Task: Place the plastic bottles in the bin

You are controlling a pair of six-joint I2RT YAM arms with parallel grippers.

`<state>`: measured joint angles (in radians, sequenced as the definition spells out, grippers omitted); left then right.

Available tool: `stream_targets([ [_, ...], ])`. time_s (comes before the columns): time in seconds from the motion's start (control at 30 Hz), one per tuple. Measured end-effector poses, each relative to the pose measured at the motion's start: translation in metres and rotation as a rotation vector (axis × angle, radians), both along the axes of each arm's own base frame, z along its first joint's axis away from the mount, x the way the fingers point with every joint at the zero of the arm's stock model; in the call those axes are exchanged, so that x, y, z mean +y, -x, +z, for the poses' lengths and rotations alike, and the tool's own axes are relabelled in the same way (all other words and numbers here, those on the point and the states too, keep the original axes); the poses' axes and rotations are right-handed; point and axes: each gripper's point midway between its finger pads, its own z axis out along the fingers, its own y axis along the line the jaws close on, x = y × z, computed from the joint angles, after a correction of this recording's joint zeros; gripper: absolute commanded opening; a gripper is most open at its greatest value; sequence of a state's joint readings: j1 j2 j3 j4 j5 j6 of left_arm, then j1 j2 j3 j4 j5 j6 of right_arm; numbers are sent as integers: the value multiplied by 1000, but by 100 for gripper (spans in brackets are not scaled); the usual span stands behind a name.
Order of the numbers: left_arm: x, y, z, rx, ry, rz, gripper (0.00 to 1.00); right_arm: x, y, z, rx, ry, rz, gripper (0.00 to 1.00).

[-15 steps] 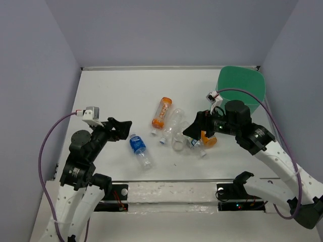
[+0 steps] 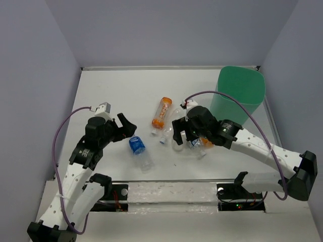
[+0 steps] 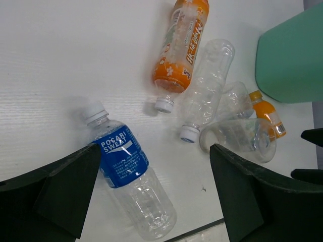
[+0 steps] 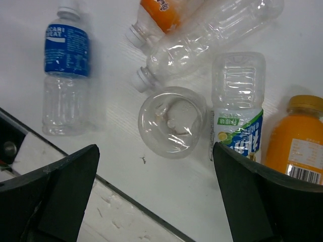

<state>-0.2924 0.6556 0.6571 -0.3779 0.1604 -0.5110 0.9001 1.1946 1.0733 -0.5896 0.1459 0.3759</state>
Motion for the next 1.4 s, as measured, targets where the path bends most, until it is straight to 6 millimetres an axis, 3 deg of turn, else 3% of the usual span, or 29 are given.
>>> stream_targets([
  [0.13,1,1,1,3,25,27,99,-1,-9,-21,2,103,-26,100],
  [0.43,2,1,-28,127,16,66,99,-8,-18,-48,18,211,-66,100],
  [0.83,-13,8,-83,333,-101,14,99,14,-24,-63,47,187,-29,91],
  [1.2,-23,11,-109,409,-170,-8,99,20,-21,-64,59,167,-3,99],
  [1.4,-22,8,-109,400,-174,3,99,22,-21,-62,54,164,9,84],
])
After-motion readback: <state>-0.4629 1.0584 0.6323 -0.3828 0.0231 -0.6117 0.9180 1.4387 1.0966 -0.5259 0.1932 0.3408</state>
